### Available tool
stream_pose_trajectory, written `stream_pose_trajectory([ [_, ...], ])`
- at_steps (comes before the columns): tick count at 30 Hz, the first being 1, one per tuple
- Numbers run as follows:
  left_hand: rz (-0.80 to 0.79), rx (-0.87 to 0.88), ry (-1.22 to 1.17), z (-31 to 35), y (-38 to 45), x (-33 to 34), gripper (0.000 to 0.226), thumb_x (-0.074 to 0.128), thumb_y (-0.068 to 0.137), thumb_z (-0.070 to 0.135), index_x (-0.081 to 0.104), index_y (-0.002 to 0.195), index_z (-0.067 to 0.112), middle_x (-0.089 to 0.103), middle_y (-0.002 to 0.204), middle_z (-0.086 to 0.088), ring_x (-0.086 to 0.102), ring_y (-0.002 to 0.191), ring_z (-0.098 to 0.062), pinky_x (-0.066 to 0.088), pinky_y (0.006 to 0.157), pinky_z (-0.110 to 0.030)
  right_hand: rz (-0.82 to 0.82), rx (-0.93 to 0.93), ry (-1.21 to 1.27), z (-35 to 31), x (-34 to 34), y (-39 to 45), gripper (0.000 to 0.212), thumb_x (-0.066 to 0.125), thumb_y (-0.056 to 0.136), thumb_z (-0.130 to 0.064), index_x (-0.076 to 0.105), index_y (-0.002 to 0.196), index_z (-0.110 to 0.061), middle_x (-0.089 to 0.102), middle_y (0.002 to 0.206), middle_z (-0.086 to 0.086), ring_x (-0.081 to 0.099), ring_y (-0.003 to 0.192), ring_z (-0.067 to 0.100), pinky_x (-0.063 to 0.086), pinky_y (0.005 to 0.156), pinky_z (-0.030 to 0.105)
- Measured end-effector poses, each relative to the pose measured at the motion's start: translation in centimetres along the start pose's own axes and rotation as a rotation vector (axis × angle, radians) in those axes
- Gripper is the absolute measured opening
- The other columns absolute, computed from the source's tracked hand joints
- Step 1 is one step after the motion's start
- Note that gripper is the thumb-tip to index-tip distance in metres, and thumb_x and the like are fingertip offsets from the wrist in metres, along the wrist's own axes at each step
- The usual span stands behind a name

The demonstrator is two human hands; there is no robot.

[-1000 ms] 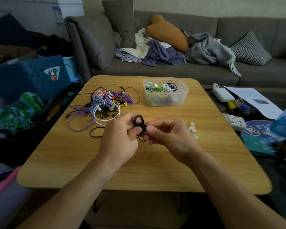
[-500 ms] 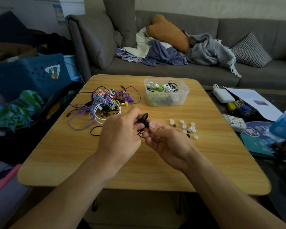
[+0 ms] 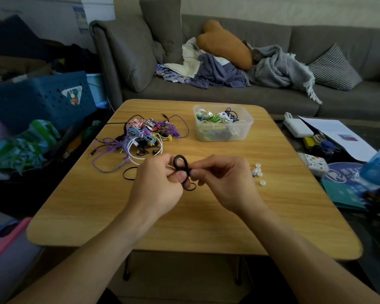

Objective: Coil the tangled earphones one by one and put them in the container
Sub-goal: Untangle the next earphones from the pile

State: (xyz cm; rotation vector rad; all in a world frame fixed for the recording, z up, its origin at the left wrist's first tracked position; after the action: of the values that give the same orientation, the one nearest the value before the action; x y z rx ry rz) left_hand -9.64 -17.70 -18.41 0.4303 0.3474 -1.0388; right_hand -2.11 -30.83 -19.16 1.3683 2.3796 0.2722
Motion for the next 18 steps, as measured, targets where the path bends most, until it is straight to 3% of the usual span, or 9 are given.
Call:
stream_pose_trajectory([
  [5,-0.034,-0.047,-0.044,0.0,0.0,0.0,0.015,0.058,0.091,-0.001,0.063,0.088,0.012,0.072,0.065,0.003,0.047,0.038,0.005,0.030,0.040,-0.009,0.044,-0.096,-0.177,-0.4,-0.2,-0.2,0.017,0.079,0.081,-0.010,0.075,0.086,-0.026,0.074,0.079,-0.009,0.069,0.070,0.010,0.058,0.068,0.031],
  [10,0.042,-0.063,0.008,-0.7,0.5,-0.6,0.017,0.062,0.090,0.003,0.062,0.084,0.019,0.071,0.063,0.008,0.054,0.047,0.006,0.033,0.044,-0.011,0.104,-0.287,-0.361,-1.3,0.8,-0.6,0.007,0.075,0.085,-0.012,0.078,0.091,-0.014,0.071,0.081,-0.004,0.064,0.069,0.007,0.053,0.063,0.018],
  [13,0.095,-0.056,0.017,-0.8,0.4,-0.8,0.017,0.062,0.087,-0.002,0.065,0.089,0.015,0.071,0.068,0.007,0.063,0.062,0.003,0.045,0.055,-0.011,0.139,-0.172,-0.276,-1.1,1.4,-0.9,0.011,0.074,0.085,-0.010,0.079,0.092,-0.016,0.074,0.080,-0.007,0.068,0.070,0.003,0.053,0.066,0.014],
  [15,0.131,-0.013,0.068,-0.6,0.1,-1.0,0.015,0.062,0.086,-0.002,0.065,0.092,0.012,0.071,0.073,0.008,0.067,0.075,-0.006,0.052,0.069,-0.022,0.111,-0.029,-0.098,-0.6,1.6,-0.9,0.013,0.073,0.086,-0.009,0.079,0.094,-0.017,0.076,0.080,-0.008,0.070,0.071,0.002,0.054,0.065,0.016],
  [18,0.180,0.127,0.201,0.5,-0.3,-1.0,0.013,0.065,0.084,0.002,0.062,0.087,0.013,0.071,0.074,0.006,0.066,0.076,-0.016,0.054,0.068,-0.036,0.076,0.141,0.145,0.3,1.6,-0.9,0.010,0.075,0.085,-0.009,0.078,0.095,-0.008,0.077,0.077,0.002,0.069,0.065,0.010,0.054,0.062,0.024],
])
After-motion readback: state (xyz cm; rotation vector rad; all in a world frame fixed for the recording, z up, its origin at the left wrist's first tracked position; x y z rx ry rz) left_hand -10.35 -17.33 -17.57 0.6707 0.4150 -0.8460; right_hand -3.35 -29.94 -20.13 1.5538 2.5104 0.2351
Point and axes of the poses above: each hand's wrist, its own y-axis towards the middle knuckle, its own x-axis out of the palm, z = x × y, the point moved 5 cm from there along y, towards the middle knuckle
